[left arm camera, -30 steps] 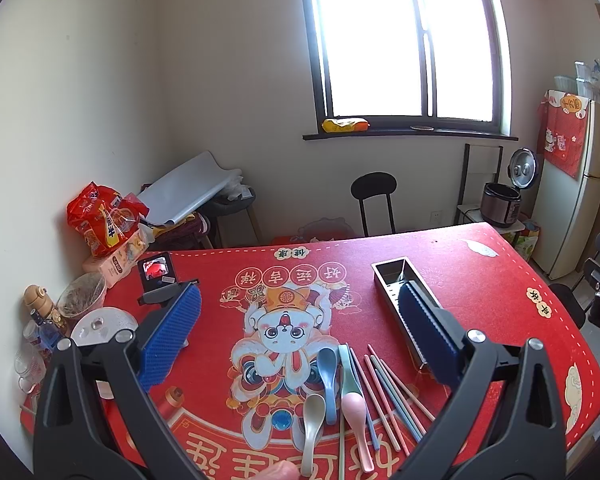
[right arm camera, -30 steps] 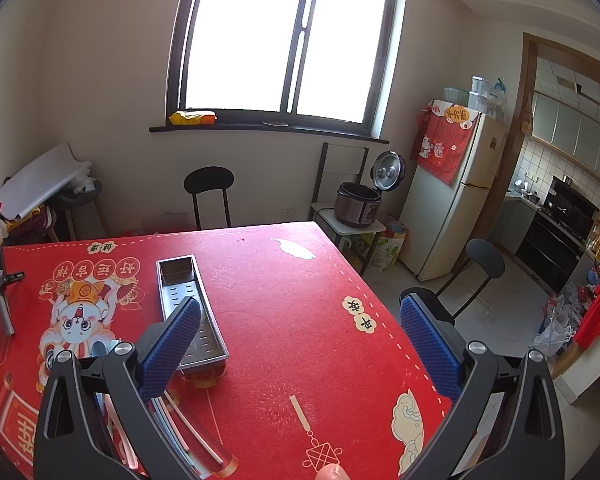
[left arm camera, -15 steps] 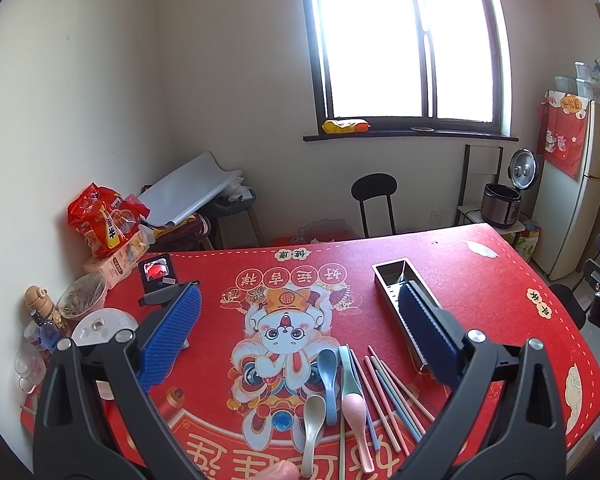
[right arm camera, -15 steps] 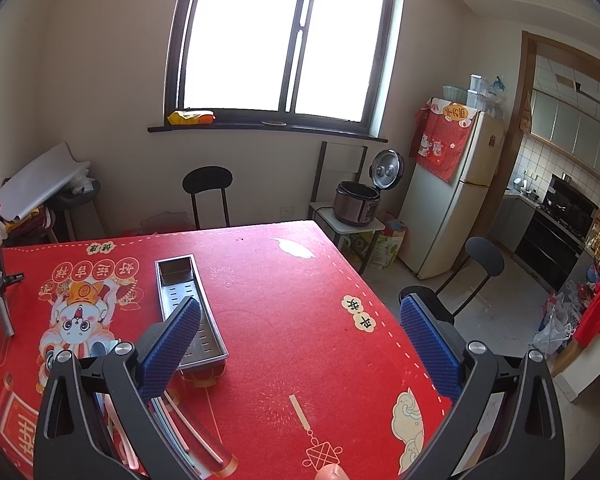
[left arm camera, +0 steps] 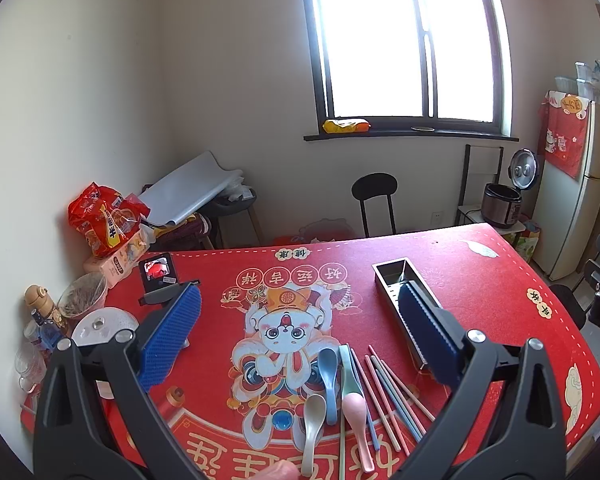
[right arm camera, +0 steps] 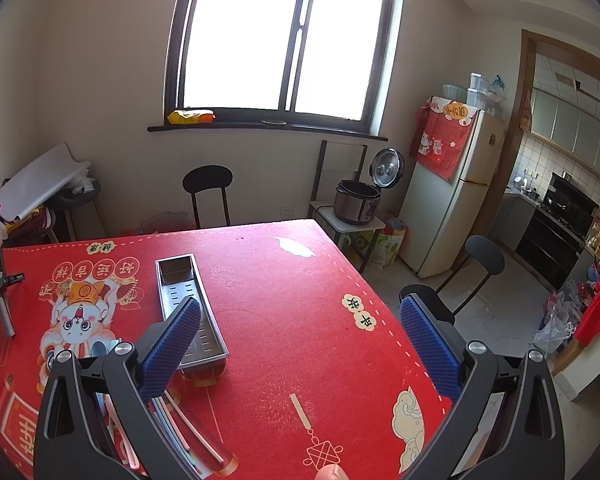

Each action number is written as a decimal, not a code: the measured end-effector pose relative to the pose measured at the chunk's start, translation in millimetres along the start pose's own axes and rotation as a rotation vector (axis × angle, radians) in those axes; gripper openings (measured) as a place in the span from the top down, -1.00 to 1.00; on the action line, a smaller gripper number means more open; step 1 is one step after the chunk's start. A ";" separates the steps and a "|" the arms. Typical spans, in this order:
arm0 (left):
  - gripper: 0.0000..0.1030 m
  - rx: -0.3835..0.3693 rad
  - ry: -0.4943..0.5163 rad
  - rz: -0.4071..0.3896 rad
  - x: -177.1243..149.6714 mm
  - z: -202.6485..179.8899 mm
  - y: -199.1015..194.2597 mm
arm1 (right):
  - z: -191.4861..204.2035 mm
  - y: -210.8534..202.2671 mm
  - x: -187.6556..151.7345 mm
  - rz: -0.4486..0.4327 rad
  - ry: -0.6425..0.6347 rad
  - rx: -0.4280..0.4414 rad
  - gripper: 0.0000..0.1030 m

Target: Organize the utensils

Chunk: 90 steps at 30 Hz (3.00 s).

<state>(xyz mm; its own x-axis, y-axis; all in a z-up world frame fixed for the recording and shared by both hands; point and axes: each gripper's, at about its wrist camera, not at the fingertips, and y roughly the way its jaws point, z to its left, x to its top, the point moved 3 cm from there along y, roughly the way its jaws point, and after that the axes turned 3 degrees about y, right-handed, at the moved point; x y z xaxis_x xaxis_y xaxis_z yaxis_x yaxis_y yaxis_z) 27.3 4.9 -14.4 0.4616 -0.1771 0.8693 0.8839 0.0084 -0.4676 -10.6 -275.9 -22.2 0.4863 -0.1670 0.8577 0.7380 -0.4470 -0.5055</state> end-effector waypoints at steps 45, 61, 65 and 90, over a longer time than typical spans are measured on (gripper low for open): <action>-0.75 -0.256 -0.155 0.541 -194.8 58.9 154.7 | 140.2 161.5 -148.2 0.641 -0.260 0.613 -0.90; -0.44 -0.386 -0.221 0.652 -231.6 35.2 177.2 | 128.6 190.8 -185.9 0.635 -0.328 0.489 -0.49; -0.38 -0.401 -0.193 0.654 -232.1 28.3 178.1 | 128.7 193.6 -188.1 0.619 -0.356 0.483 -0.31; 0.54 -0.555 -0.312 0.736 -256.6 20.9 191.5 | 139.3 190.7 -201.8 0.687 -0.337 0.575 0.25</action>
<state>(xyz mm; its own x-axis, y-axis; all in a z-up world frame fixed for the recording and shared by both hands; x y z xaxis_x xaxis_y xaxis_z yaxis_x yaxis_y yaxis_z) 79.6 72.6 -323.7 0.9544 -0.0440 0.2953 0.2418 -0.4663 -0.8509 97.2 -205.0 -304.8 0.9416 0.0701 0.3293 0.3140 0.1698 -0.9341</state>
